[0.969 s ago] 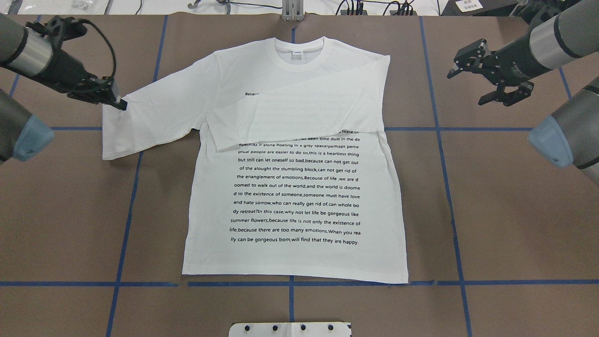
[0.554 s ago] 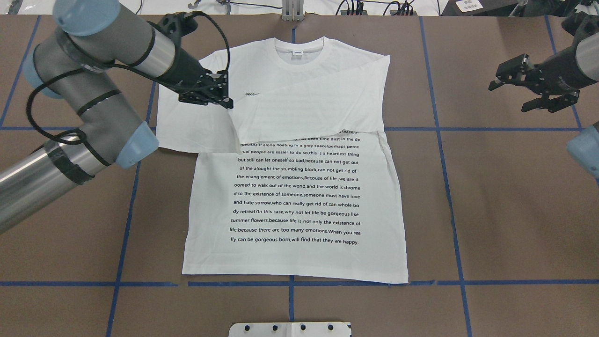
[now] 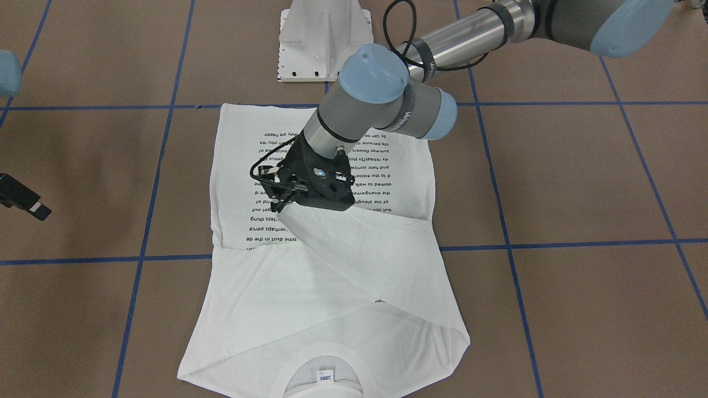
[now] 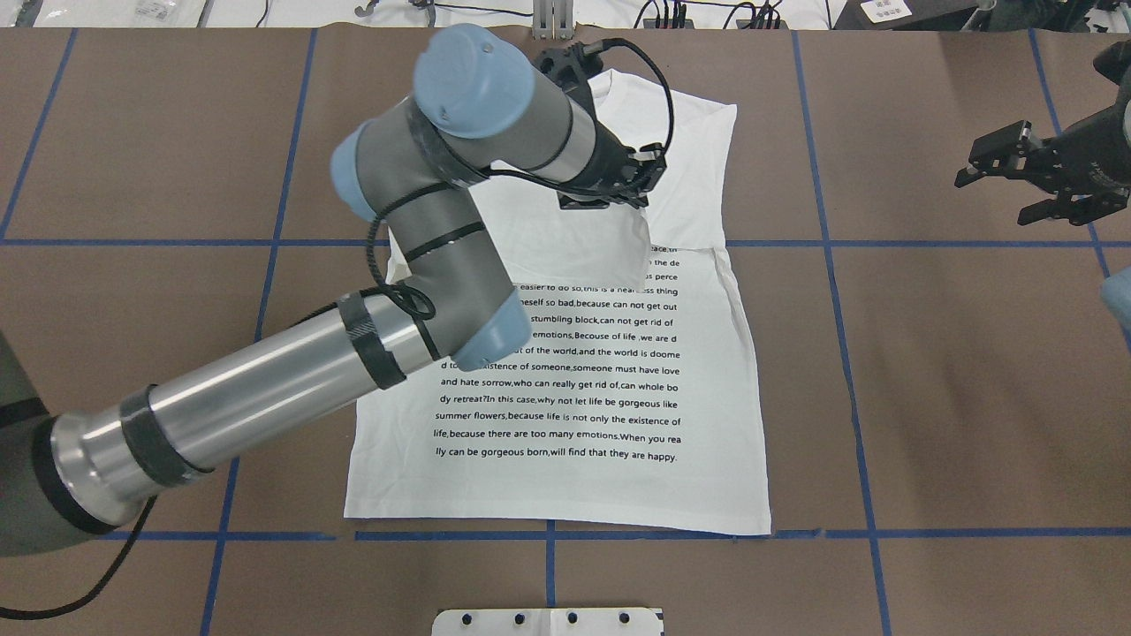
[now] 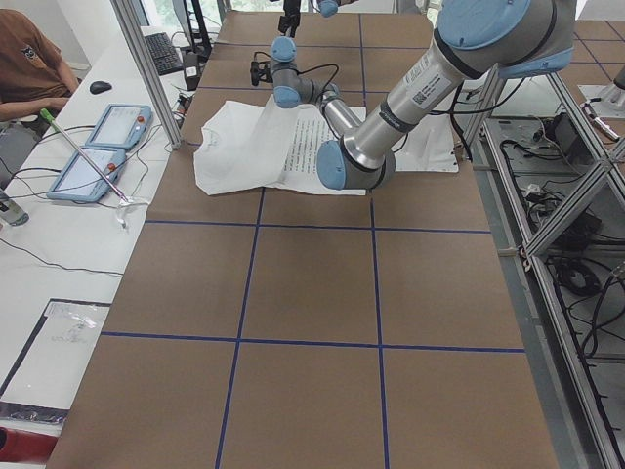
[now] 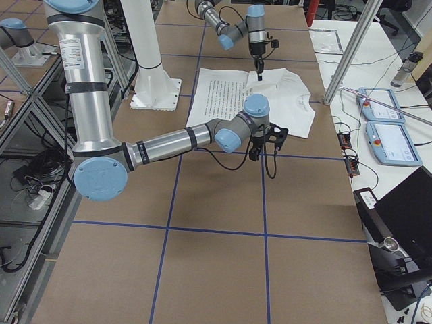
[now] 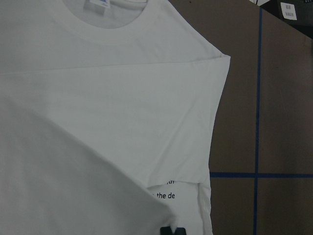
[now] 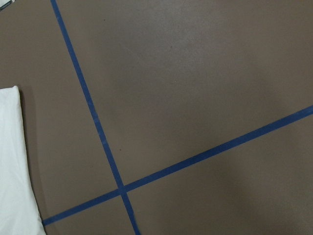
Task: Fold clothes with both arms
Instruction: 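Carry the sleeve across the shirt toward the collar with the left gripper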
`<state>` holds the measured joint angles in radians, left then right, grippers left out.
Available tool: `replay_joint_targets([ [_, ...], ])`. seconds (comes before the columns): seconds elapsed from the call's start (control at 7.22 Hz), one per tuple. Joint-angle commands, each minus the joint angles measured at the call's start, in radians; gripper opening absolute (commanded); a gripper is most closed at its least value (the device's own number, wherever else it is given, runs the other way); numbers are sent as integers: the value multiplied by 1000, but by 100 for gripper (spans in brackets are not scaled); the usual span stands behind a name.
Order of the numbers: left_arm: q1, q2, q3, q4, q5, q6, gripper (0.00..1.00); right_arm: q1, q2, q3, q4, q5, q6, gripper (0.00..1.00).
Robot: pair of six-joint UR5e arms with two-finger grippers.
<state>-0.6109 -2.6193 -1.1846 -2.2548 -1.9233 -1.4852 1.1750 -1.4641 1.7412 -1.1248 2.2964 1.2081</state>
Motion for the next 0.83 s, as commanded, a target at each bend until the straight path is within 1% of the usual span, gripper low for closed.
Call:
replay_joint_targets([
  [0.0,74,-112,161,-72,101,-6,0,3,-1,1,0,12,-1,99],
  [0.14,88,-120,212,-130,169,-6,0,5,-2,3,0,18,-1,99],
  [0.28,89,-126,241,-149,185,-6,0,5,-2,3,0,23,-1,99],
  [0.42,89,-128,253,-160,185,-6,6,5,-2,3,0,23,1,99],
  [0.55,91,-145,307,-210,187,-6,28,5,-2,3,0,23,1,99],
  [0.69,92,-159,327,-229,201,-7,62,5,-2,14,0,24,14,99],
])
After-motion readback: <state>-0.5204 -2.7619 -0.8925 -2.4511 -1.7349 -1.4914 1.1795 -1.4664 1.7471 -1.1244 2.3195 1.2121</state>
